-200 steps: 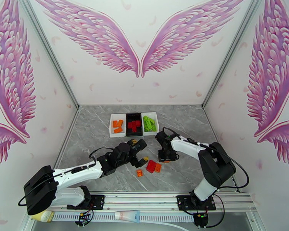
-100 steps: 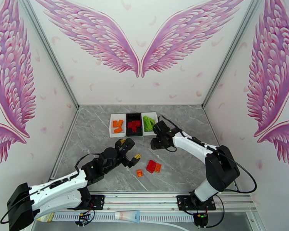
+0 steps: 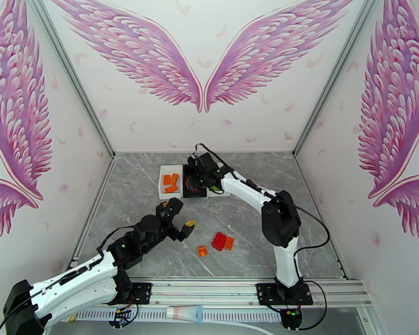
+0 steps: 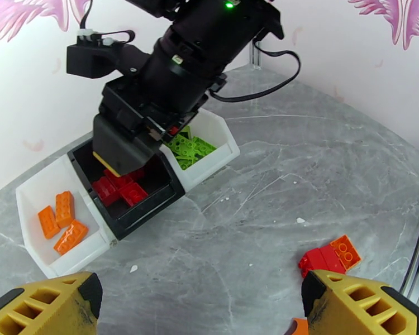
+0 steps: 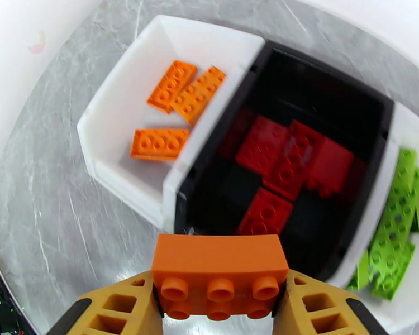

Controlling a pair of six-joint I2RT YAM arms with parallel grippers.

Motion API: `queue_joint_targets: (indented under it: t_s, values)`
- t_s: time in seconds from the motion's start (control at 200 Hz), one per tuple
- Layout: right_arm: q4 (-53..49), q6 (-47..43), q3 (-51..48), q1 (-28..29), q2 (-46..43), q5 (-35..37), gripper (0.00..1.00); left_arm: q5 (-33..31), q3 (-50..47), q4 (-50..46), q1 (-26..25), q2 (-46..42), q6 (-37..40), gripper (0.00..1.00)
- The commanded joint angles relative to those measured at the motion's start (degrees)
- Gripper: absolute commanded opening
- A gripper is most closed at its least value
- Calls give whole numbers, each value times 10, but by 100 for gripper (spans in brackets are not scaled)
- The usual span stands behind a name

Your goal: Sort the legos into containers by color

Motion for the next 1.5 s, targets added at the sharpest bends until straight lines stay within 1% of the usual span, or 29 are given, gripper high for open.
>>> queue_joint_targets:
  t_s: [0.0,0.22,0.32,0.395,0.44,0.52,0.61,0.74,0.865,1.04,1.17,1.354,1.409,1.494]
  values:
    - [14,-26,67,13,48,-8,49,3,-5,-1,13,-10,-32,99]
    - [-10,-15,204,25,151,-14,50,38,8,-32,37,-17,-41,99]
    - [-5,-8,234,28,178,-16,50,44,11,-55,44,-31,-41,99]
    - [-5,-6,245,30,190,-14,53,46,10,-69,47,-44,-43,99]
    - [-5,-2,244,30,191,-8,55,48,8,-75,48,-50,-45,99]
    - [-11,2,241,30,185,-4,62,46,4,-82,49,-58,-53,99]
    - [-15,5,228,29,161,-2,74,6,1,-82,51,-59,-102,99]
    - [7,4,157,25,96,5,83,-20,-8,-60,49,-57,-153,99]
    - [36,14,59,12,15,5,87,-88,4,-90,32,-45,-208,99]
    - [66,14,-84,-16,-108,10,90,-153,42,-152,-14,7,-292,99]
    - [76,13,-183,-45,-194,5,91,-213,86,-208,-61,72,-387,99]
    - [67,9,-286,-69,-290,8,91,-238,161,-291,-128,186,-504,99]
    - [59,16,-308,-73,-313,10,92,-233,186,-313,-149,217,-525,99]
    - [57,25,-345,-79,-345,11,91,-208,219,-345,-172,262,-562,99]
